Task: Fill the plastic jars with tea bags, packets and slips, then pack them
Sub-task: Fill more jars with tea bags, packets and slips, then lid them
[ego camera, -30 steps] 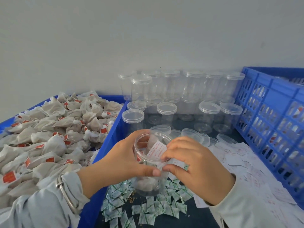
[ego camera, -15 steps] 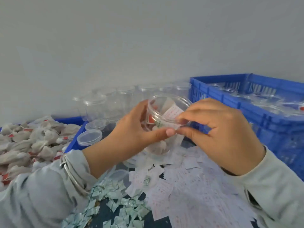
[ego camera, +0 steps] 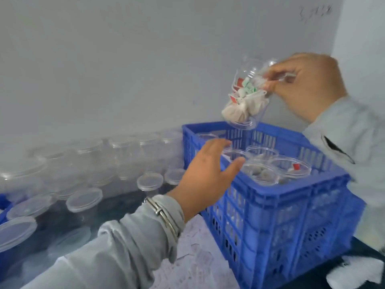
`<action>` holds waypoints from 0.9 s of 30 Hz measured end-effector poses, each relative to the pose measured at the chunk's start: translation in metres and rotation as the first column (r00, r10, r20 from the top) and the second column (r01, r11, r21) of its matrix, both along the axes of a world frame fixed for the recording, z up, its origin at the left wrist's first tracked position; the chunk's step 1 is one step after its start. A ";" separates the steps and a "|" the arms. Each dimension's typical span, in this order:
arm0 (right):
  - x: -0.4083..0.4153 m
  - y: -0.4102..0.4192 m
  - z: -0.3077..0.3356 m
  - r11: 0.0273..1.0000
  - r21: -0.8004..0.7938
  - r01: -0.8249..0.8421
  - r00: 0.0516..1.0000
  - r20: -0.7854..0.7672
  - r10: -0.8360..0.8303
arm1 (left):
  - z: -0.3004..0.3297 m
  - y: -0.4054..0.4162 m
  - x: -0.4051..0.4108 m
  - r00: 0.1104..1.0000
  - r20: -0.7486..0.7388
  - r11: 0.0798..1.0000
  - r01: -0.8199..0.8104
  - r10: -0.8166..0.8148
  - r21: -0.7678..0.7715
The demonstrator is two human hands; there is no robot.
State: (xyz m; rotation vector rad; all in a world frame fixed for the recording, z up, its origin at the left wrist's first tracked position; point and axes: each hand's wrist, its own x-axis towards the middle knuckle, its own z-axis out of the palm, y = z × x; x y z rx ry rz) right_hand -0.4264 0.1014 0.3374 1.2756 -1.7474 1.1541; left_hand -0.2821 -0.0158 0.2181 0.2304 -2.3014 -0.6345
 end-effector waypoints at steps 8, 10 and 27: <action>-0.088 -0.075 -0.032 0.886 0.385 0.257 0.914 0.202 -0.353 | -0.043 0.009 -0.027 0.986 -0.108 0.992 0.129 -0.129 -0.004; -0.098 -0.085 -0.046 0.846 0.468 0.255 0.888 0.234 -0.397 | -0.046 0.006 -0.027 0.979 -0.145 0.990 0.142 -0.143 -0.015; -0.103 -0.104 -0.083 0.434 0.889 0.147 0.884 0.079 -0.461 | -0.061 0.016 -0.043 0.922 -0.382 0.984 0.125 -0.068 0.125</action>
